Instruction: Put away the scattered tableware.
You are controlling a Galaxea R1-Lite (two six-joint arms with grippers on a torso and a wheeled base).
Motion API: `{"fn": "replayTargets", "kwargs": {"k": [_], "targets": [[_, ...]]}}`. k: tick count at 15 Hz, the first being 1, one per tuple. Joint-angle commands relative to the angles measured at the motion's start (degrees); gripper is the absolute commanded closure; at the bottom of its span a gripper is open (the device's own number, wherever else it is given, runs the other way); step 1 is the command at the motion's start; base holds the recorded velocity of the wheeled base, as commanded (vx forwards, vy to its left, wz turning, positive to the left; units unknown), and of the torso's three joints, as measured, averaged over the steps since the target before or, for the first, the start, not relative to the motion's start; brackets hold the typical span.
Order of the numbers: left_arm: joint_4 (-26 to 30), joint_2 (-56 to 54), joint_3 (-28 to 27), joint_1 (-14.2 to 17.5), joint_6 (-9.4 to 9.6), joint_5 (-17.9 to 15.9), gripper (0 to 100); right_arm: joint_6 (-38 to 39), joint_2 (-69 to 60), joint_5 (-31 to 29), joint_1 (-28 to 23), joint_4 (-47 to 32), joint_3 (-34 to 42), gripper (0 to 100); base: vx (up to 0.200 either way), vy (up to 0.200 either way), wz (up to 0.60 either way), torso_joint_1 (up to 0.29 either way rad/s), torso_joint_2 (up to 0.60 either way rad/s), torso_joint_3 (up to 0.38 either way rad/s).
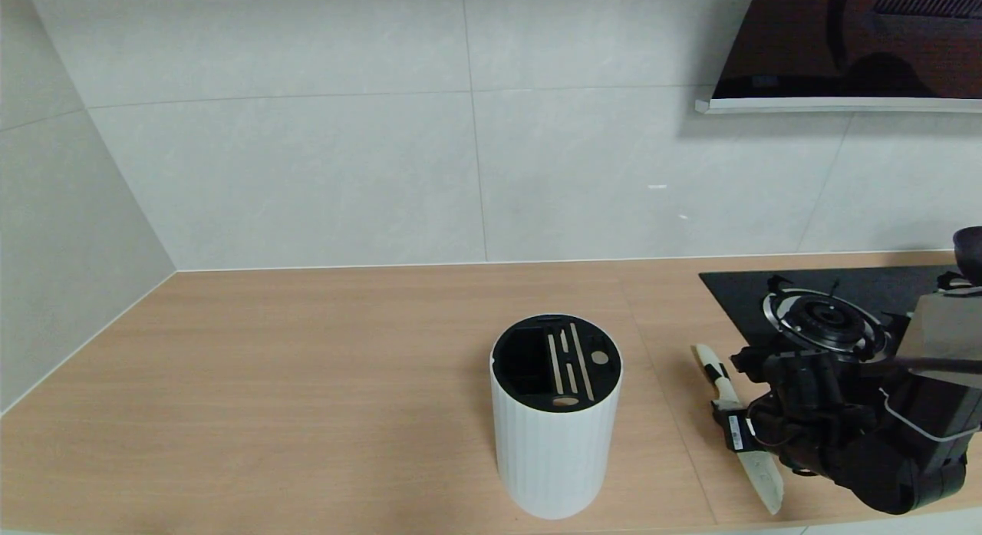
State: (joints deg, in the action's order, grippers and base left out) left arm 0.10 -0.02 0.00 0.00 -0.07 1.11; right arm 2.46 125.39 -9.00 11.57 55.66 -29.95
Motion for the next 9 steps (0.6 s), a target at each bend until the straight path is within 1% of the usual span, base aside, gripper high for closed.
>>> {"fn": "replayTargets", "kwargs": {"k": [1,3,9], "targets": [[-0.01,0.02,0.0,0.0,-0.01,0.03,0,0.09,-0.24,-0.14,-0.06,-0.12,-0.02,100,0.0,0.0,0.0,0.0,0.0,0.0],[-0.01,0.02,0.0,0.0,-0.01,0.03,0,0.09,-1.64,-0.23,0.03,-0.12,-0.02,100,0.0,0.0,0.0,0.0,0.0,0.0],[-0.01,0.02,0.0,0.0,0.34,0.03,0,0.0,-13.6,-0.14,0.3,-0.82,1.83,100,0.0,0.0,0.0,0.0,0.0,0.0]]}}
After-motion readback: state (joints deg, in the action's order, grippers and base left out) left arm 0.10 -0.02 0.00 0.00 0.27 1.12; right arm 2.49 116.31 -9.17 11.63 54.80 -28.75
